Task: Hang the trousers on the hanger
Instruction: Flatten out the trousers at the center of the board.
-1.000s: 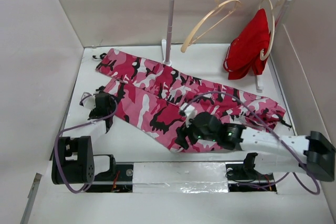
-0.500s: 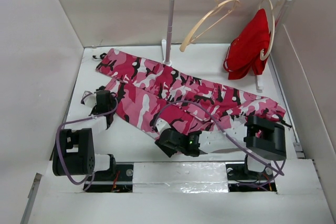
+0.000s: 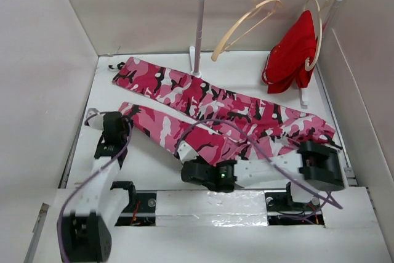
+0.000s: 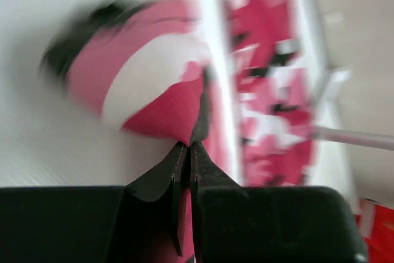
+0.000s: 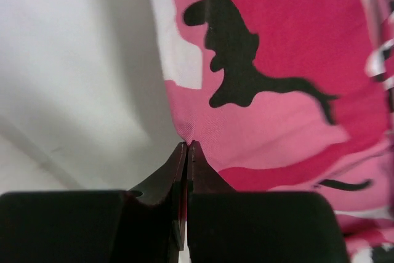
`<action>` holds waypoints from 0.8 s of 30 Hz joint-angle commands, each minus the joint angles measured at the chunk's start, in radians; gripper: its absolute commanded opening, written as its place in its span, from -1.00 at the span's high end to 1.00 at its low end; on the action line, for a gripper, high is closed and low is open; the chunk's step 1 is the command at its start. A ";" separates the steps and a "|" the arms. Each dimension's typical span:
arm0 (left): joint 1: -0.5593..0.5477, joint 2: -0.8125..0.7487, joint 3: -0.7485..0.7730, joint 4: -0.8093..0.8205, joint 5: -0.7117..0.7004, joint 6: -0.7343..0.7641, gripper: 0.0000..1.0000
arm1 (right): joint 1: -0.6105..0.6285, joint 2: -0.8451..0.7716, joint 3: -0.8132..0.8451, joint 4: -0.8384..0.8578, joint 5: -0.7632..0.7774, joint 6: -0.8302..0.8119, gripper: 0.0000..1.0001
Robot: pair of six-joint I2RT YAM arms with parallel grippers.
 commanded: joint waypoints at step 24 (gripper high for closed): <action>0.015 -0.050 0.232 -0.233 -0.305 0.116 1.00 | -0.703 -0.075 0.168 0.078 -0.669 -0.179 1.00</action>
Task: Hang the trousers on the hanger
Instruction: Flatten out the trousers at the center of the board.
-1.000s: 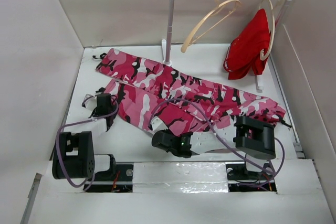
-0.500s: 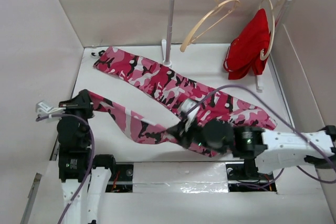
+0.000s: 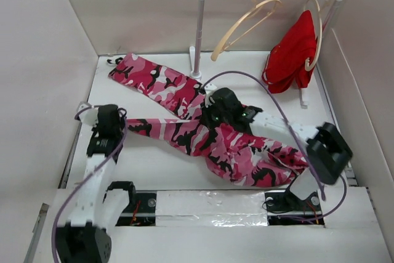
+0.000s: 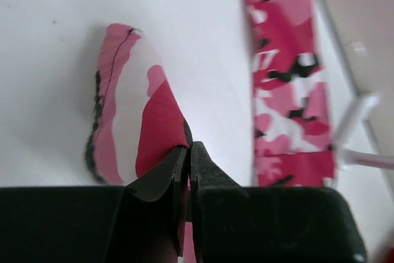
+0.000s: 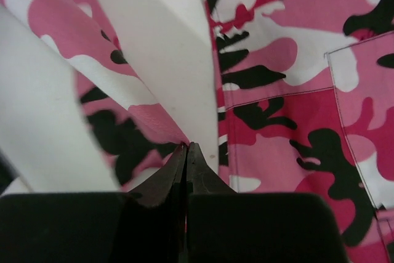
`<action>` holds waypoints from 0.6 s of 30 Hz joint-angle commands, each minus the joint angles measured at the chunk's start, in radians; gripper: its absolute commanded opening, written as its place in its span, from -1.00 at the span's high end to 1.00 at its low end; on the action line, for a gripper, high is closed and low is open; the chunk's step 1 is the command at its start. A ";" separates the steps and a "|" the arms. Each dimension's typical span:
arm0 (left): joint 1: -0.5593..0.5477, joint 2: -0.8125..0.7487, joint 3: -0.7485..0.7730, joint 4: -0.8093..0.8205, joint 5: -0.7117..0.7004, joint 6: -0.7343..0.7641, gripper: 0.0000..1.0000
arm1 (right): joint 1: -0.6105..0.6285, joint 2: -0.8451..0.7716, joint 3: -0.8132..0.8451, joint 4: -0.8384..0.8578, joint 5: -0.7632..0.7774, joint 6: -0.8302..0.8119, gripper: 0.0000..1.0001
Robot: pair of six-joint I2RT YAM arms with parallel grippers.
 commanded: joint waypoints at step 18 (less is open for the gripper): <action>0.006 1.163 0.883 0.059 -0.097 0.327 0.71 | -0.153 0.366 0.292 -0.046 0.162 -0.024 1.00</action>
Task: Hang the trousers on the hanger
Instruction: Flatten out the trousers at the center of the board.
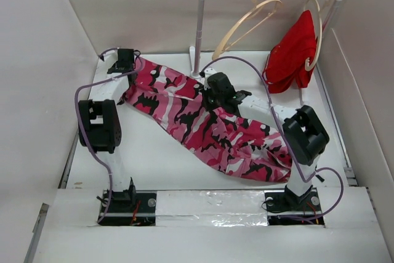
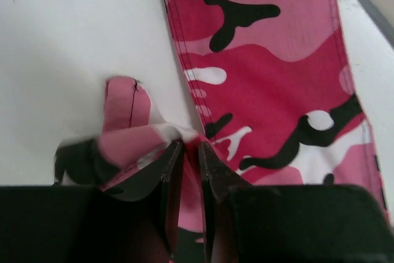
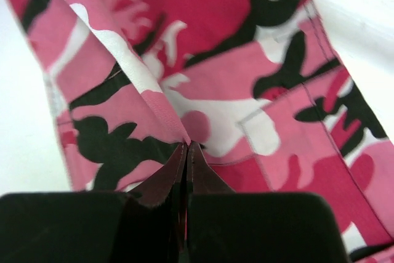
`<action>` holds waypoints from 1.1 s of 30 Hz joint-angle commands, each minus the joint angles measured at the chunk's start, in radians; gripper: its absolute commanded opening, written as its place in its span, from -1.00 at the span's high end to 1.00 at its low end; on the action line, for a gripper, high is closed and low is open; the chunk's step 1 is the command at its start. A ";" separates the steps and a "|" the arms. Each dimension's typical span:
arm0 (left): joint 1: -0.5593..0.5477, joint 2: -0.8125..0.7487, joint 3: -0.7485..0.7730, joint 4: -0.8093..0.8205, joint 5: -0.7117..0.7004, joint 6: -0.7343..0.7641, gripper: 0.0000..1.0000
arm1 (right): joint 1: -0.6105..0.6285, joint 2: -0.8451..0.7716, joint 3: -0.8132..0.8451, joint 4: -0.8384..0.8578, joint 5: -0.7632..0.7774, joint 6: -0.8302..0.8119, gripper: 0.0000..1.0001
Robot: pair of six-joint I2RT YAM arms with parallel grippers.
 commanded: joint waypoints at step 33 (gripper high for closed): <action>0.010 -0.487 -0.757 0.432 0.260 -0.152 -0.50 | -0.006 -0.020 -0.068 0.042 0.025 -0.002 0.98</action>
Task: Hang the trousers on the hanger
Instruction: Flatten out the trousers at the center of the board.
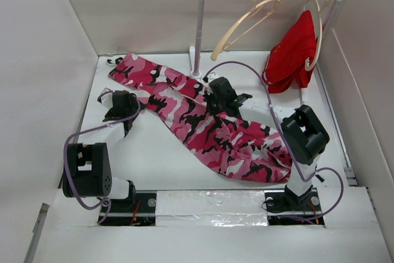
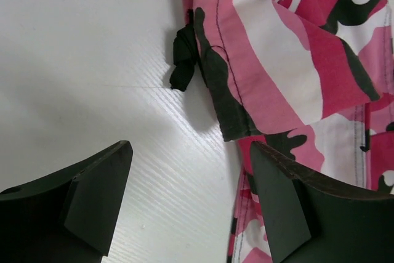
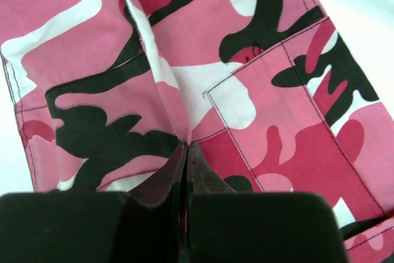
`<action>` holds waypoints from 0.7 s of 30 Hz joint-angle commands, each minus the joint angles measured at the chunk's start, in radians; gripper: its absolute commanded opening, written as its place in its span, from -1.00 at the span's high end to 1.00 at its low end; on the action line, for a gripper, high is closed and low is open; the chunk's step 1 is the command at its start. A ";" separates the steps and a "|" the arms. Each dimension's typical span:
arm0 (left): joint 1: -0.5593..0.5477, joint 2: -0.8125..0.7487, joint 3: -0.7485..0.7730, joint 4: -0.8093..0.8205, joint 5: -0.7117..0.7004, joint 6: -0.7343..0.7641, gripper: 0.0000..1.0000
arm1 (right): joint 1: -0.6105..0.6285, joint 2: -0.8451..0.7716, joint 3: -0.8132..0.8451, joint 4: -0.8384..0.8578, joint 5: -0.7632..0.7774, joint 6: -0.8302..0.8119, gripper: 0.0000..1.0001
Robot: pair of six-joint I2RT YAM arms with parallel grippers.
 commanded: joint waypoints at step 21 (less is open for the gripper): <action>-0.008 0.210 0.104 0.276 0.148 -0.033 1.00 | 0.031 -0.055 -0.069 0.108 -0.045 -0.001 1.00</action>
